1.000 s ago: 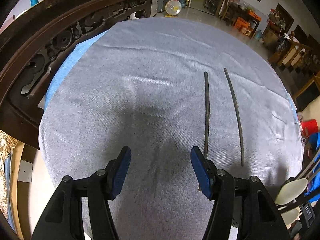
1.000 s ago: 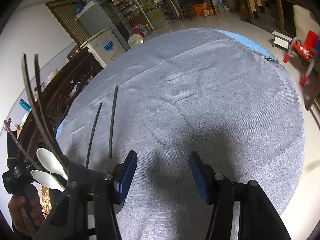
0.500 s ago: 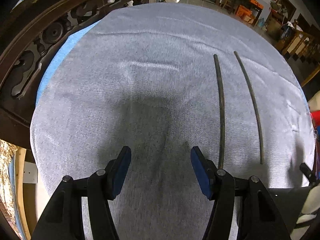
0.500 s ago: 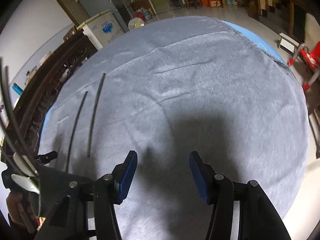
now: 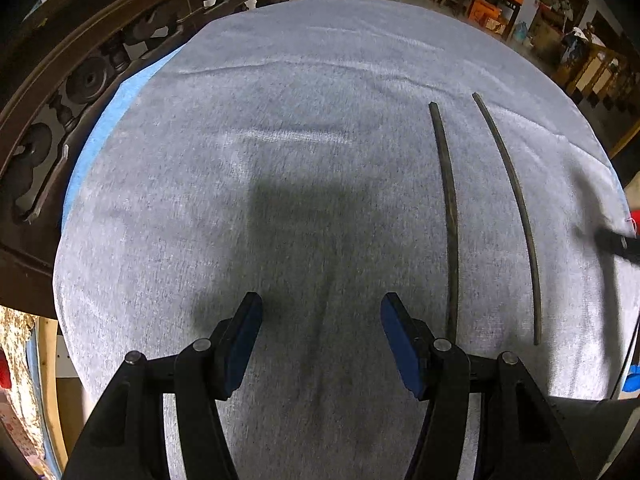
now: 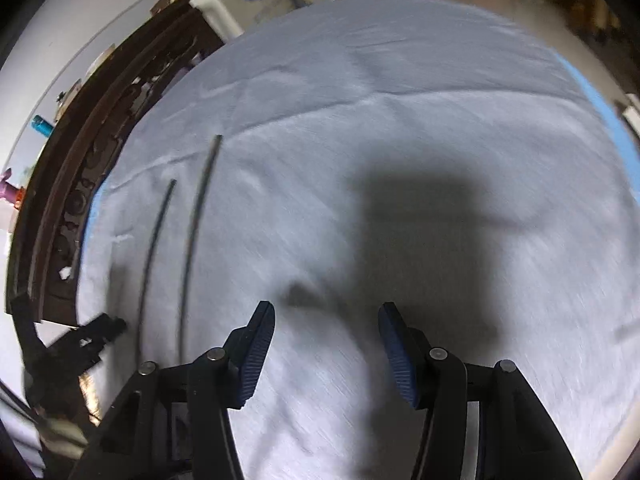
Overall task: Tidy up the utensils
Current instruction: 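Grasp one dark chopstick with the right tool while the left tool grasps another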
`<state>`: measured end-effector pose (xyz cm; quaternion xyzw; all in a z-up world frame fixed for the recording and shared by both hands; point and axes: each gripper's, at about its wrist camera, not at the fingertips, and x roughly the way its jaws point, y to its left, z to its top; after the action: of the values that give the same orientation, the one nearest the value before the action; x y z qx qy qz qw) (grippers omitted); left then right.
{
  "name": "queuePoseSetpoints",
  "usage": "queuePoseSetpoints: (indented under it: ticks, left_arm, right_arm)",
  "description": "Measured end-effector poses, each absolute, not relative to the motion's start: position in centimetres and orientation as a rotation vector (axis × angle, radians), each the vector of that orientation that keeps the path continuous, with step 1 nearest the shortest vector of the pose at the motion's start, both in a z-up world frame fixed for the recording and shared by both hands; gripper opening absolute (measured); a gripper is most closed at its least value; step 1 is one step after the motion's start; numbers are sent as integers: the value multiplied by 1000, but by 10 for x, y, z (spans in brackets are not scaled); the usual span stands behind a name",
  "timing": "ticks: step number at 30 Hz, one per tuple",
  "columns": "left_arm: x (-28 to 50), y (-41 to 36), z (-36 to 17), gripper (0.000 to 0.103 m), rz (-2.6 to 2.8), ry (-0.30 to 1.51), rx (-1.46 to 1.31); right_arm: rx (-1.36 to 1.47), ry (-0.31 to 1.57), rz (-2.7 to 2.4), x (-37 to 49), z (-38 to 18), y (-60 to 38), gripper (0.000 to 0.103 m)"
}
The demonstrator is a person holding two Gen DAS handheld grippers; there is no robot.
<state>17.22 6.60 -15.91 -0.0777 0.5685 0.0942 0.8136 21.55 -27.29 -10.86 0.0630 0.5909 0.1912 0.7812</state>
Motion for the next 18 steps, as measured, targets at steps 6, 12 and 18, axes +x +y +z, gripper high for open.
queuePoseSetpoints:
  ticks: [6,12,18]
  left_arm:
    - [178,67,-158,63,199,1218,-158]
    - [181,73,-160,62,209,1222,-160]
    - [187,76,-159,62,211,1222,-167]
  right_arm:
    - [80,1387,535,264,-110,-202,53]
    - [-31,1447,558,290,-117,-137,40]
    - [-196,1467,514,297,-121,-98,11]
